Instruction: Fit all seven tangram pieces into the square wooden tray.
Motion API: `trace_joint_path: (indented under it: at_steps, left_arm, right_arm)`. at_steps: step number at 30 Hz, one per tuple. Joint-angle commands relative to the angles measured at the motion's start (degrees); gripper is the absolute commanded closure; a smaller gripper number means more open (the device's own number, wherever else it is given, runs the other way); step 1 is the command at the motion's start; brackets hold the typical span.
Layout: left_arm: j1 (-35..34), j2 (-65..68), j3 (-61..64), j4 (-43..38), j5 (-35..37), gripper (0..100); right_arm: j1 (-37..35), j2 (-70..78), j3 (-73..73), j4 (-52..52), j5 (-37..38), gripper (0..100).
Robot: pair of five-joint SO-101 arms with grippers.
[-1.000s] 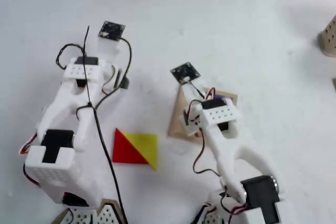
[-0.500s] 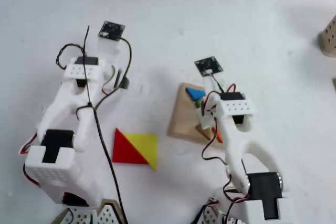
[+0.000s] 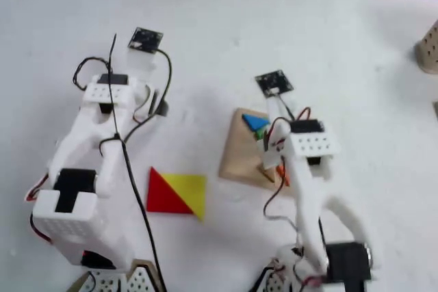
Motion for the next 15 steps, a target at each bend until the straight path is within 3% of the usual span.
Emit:
trace_joint_path:
  at_steps: [1, 15]
  left_arm:
    - [-0.48, -3.56, -0.53, -1.23, 0.18, 75]
    - [-0.48, -3.56, -0.26, -1.23, 0.18, 75]
  right_arm:
    - [-4.97, -8.48, 5.01, 0.22, -0.35, 97.9]
    - [-3.82, -3.82, 9.58, -6.37, 0.0, 97.9]
